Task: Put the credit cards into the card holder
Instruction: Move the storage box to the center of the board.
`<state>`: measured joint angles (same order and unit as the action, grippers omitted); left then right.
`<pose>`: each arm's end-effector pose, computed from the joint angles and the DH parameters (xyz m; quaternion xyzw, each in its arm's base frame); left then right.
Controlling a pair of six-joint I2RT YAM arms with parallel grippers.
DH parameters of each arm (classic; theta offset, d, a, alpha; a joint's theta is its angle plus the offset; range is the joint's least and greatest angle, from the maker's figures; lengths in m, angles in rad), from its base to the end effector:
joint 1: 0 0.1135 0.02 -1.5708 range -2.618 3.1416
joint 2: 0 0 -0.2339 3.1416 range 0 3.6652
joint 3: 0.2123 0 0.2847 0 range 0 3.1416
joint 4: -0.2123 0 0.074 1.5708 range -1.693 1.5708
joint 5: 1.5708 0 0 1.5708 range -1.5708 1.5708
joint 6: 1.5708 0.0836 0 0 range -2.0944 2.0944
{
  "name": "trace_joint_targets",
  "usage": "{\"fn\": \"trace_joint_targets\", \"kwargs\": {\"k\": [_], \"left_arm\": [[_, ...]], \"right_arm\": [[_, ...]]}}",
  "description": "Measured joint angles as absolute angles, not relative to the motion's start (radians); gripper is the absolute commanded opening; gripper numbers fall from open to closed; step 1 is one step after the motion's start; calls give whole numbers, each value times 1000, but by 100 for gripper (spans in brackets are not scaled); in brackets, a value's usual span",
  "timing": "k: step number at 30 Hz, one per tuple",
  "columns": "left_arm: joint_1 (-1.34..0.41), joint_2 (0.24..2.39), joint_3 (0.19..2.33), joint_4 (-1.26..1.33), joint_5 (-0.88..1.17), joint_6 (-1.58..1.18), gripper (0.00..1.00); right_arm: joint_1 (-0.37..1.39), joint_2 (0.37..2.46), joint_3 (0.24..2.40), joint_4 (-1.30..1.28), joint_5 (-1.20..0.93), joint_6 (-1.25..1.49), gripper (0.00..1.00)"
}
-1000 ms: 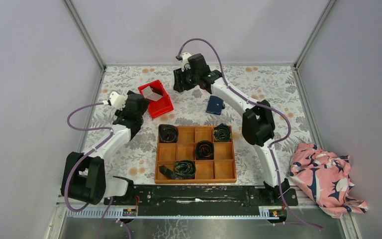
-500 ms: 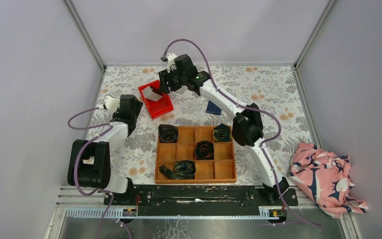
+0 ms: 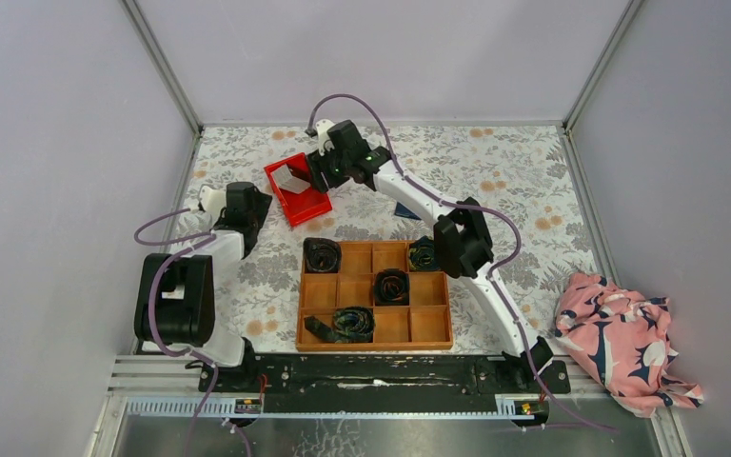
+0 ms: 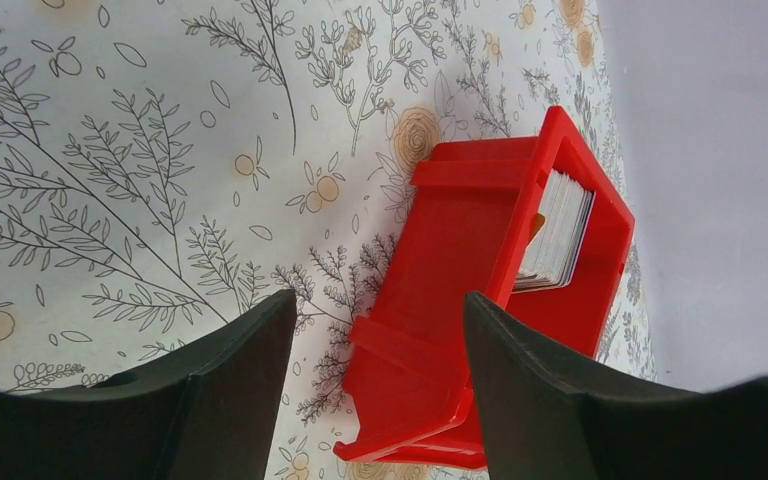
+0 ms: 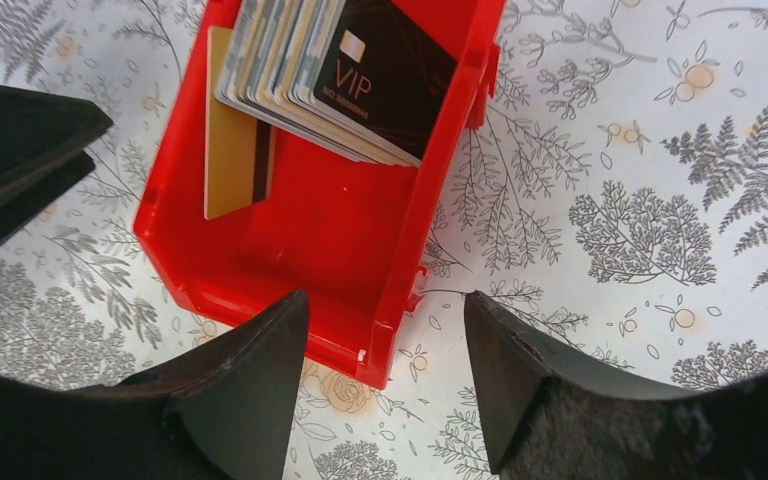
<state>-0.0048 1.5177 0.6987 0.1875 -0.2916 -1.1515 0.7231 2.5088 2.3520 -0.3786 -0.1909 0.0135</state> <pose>0.3659 0.0223 0.0938 -0.5338 0.7055 -0.1362 0.4458 0.4597 0.4269 0.1880 -0.3447 0.7947 0.2546 0.4298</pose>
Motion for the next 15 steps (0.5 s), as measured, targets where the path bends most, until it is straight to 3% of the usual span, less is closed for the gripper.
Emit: {"fn": "trace_joint_targets", "kwargs": {"k": [8, 13, 15], "left_arm": [[-5, 1523, 699, 198, -277, -1154, 69], [-5, 1523, 698, 211, -276, -1157, 69], [-4, 1523, 698, 214, -276, -1160, 69]], "right_arm": [[723, 2572, 2362, -386, -175, 5, 59], [723, 2605, 2371, -393, -159, 5, 48], [723, 2608, 2371, -395, -149, 5, 39]]}}
